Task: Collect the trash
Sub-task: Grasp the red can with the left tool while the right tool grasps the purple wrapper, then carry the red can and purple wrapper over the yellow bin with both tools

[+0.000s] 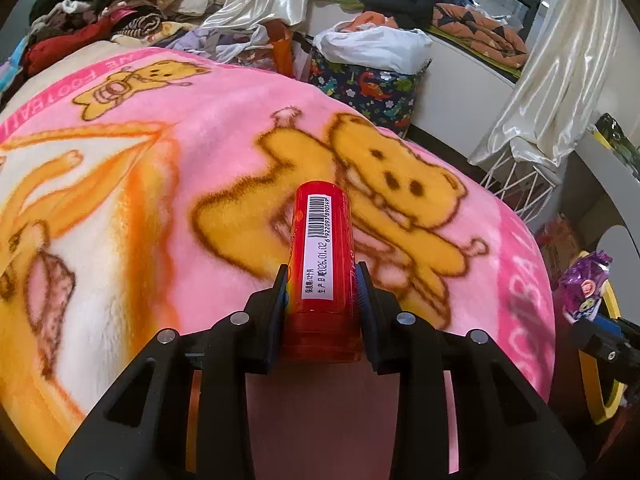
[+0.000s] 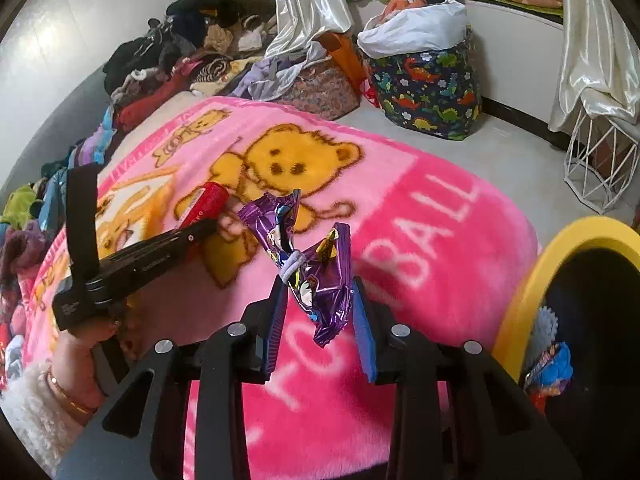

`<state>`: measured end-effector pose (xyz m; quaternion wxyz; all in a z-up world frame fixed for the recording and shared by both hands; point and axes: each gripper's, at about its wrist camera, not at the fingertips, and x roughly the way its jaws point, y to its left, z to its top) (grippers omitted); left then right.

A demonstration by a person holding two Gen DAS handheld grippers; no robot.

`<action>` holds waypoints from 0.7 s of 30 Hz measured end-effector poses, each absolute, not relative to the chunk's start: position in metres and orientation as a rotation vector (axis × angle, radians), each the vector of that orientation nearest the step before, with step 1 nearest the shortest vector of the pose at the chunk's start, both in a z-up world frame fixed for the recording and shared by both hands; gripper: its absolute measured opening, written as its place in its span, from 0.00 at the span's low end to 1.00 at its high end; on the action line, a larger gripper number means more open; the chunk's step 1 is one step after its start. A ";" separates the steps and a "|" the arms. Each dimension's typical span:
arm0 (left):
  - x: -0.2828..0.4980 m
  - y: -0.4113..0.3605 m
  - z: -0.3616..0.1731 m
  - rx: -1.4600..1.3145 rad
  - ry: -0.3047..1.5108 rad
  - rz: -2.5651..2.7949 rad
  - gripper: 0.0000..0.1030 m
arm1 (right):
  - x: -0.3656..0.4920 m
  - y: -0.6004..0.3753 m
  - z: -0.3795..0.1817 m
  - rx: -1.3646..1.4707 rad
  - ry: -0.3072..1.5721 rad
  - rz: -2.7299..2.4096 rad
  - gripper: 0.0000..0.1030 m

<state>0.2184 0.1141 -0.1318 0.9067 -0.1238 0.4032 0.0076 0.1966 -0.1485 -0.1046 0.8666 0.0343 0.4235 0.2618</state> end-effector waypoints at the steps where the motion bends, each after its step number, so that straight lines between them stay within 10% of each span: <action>1: 0.217 0.112 -0.132 -0.253 0.833 0.012 0.24 | 0.193 -0.151 -0.104 0.076 0.885 0.550 0.30; 21: 0.169 0.074 -0.108 -0.259 0.782 -0.083 0.24 | 0.165 -0.189 -0.082 0.111 0.830 0.524 0.30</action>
